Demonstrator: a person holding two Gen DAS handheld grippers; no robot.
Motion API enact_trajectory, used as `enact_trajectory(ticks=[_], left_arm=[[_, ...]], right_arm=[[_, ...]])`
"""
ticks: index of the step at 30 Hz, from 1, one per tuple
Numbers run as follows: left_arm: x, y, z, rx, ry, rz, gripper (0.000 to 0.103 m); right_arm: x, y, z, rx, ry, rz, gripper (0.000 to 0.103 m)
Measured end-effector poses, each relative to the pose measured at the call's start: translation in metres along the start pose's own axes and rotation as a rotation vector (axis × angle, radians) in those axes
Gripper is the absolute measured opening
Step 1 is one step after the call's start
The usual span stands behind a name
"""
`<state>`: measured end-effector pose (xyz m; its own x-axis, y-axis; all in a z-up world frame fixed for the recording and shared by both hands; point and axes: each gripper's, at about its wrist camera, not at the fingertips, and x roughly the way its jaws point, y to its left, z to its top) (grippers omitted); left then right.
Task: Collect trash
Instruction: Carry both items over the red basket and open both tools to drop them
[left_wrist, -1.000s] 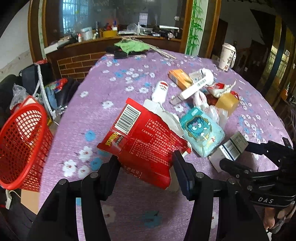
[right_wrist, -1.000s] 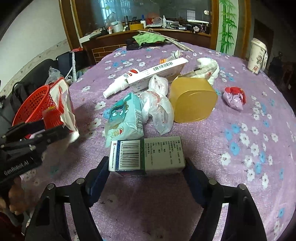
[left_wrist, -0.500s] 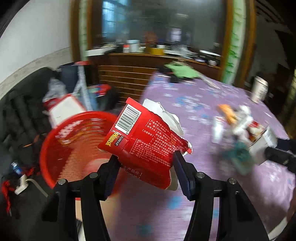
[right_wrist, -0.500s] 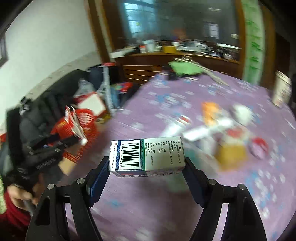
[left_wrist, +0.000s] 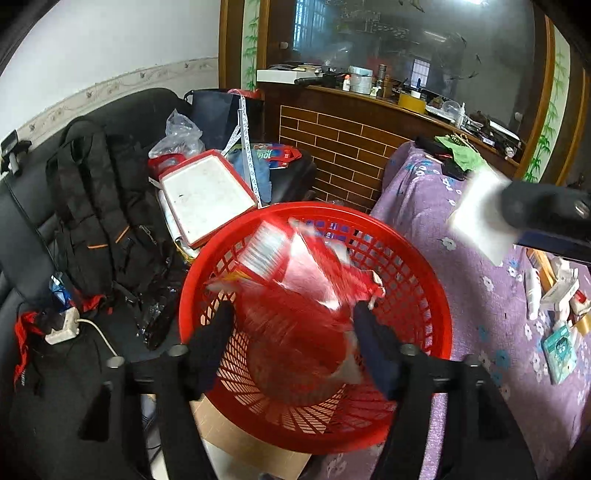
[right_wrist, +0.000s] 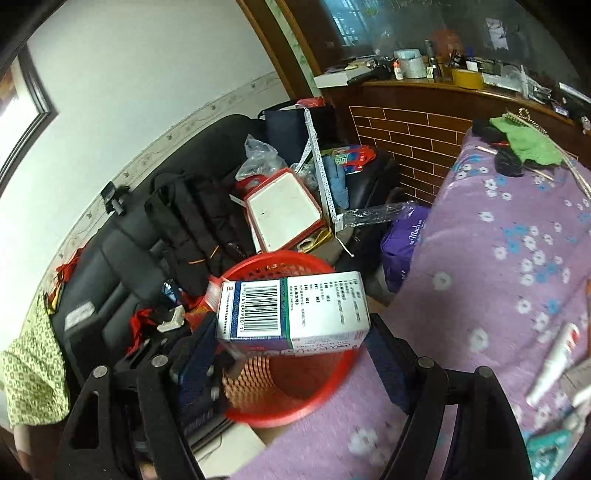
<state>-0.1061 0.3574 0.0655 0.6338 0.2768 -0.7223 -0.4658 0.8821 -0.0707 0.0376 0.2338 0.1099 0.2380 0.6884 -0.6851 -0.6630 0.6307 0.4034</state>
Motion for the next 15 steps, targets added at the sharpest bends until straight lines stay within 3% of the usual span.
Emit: enact_trajectory(ticks=[1,5,8,15], left_arm=[[0.000,0.002,0.000,-0.007,-0.002,0.002,0.078],[-0.006,-0.001,-0.002,0.001,-0.021,0.000,0.079],[-0.017,-0.015,-0.004,0.027,-0.041,-0.036,0.079],[-0.042,-0.101,-0.014,0.176,-0.054,-0.174,0.080]], right_arm=[[0.004,-0.002,0.003,0.010,0.001,0.017,0.086],[-0.007,-0.021,-0.002,0.058,-0.022,0.019,0.087],[-0.033,-0.041,-0.014,0.074,-0.056,-0.028,0.087],[-0.116,-0.091,-0.077,0.105,-0.137,-0.165,0.087]])
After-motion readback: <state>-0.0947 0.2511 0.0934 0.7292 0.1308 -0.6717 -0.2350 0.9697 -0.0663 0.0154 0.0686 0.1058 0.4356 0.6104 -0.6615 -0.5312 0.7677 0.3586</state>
